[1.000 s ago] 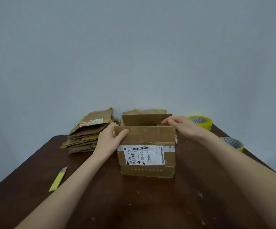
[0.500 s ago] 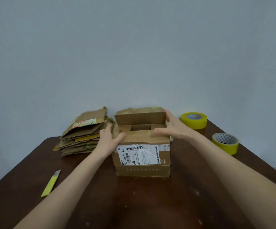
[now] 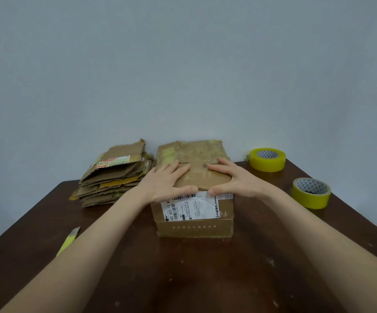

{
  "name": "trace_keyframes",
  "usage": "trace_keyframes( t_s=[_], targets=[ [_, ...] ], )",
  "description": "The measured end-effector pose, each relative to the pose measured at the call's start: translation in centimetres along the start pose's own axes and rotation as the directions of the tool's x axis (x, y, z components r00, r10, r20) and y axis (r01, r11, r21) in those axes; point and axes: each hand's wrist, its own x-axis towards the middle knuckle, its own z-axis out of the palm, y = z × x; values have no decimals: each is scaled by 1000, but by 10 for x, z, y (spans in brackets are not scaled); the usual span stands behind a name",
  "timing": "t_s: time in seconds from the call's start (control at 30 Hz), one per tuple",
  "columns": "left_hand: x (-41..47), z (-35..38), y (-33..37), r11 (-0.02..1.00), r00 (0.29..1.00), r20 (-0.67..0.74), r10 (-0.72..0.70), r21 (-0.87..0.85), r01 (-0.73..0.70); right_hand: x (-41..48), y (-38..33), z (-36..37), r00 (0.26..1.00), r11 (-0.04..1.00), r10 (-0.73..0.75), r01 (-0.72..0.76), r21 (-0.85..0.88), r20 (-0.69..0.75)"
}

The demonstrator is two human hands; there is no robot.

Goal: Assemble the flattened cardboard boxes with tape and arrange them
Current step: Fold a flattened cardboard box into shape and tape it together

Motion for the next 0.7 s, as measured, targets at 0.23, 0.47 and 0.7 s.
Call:
trace_keyframes(
  t_s=[0.23, 0.47, 0.7],
  targets=[
    [-12, 5, 8, 995, 998, -23, -63, 78, 64, 1, 1, 0, 1000, 999, -12, 13, 48, -9],
    [-13, -3, 7, 995, 999, 17, -51, 91, 50, 5, 3, 9, 996, 999, -37, 35, -16, -80],
    [-4, -11, 42, 996, 1000, 6, -28, 90, 28, -6, -8, 18, 979, 998, -51, 41, -53, -197]
  ],
)
